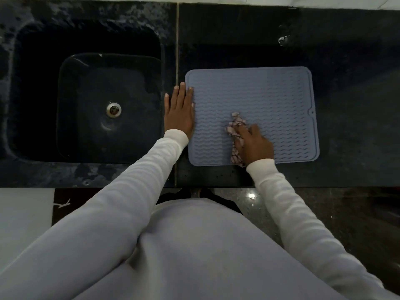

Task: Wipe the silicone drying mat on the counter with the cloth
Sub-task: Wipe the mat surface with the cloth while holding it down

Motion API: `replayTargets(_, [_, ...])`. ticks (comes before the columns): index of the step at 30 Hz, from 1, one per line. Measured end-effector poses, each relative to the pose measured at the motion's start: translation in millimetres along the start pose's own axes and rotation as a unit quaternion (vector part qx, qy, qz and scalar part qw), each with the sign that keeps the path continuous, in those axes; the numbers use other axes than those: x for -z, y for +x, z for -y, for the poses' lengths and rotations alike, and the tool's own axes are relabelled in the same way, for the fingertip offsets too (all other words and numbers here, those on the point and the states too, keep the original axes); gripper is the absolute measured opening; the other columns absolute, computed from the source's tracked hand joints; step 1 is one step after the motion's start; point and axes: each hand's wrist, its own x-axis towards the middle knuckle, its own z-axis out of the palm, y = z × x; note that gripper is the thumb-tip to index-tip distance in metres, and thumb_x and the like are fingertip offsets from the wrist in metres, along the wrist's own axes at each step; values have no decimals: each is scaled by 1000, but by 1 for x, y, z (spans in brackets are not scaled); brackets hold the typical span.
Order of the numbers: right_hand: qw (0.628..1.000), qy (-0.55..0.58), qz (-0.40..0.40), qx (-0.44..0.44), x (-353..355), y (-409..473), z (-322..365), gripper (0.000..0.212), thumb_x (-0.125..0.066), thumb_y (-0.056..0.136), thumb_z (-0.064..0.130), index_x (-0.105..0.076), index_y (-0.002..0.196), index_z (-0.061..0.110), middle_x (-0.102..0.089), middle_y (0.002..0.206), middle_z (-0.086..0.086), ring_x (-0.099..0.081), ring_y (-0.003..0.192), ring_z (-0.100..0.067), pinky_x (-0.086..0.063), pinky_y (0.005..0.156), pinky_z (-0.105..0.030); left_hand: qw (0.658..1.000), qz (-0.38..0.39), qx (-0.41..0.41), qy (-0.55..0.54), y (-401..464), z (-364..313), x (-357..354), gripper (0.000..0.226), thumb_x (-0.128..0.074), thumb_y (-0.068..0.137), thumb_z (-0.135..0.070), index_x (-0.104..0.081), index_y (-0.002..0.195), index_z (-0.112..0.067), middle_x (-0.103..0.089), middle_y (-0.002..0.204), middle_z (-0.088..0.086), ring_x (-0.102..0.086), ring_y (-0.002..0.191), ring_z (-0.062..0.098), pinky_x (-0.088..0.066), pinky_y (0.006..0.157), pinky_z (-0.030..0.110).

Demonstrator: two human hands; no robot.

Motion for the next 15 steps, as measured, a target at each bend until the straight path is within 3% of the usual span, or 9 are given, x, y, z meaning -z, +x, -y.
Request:
replayTargets(6, [993, -49, 38, -98, 27, 2, -73, 46, -50, 95, 39, -42, 141, 35, -48, 117, -19, -61, 78, -42, -48, 71, -48, 1000, 1, 2, 0, 0, -1, 2, 52, -16, 107, -33, -11, 157, -21, -6, 165, 3, -1, 152, 22, 0, 123, 47])
replayTargets(10, [980, -87, -10, -179, 44, -2, -133, 48, -41, 90, 45, -46, 135, 27, -50, 112, -26, -61, 80, -49, -48, 72, -53, 1000, 5, -2, 3, 0, 0, 2, 53, -16, 107, -33, -10, 158, -21, -5, 165, 4, -1, 152, 23, 1, 123, 47])
replayTargets(15, [965, -105, 19, -240, 52, 7, -162, 42, -48, 95, 37, -43, 136, 29, -50, 112, -26, -59, 87, -51, -46, 77, -54, 1000, 5, -5, 8, 0, -1, 1, 53, -16, 107, -33, -9, 158, -20, -3, 165, 5, 0, 152, 24, 2, 123, 46])
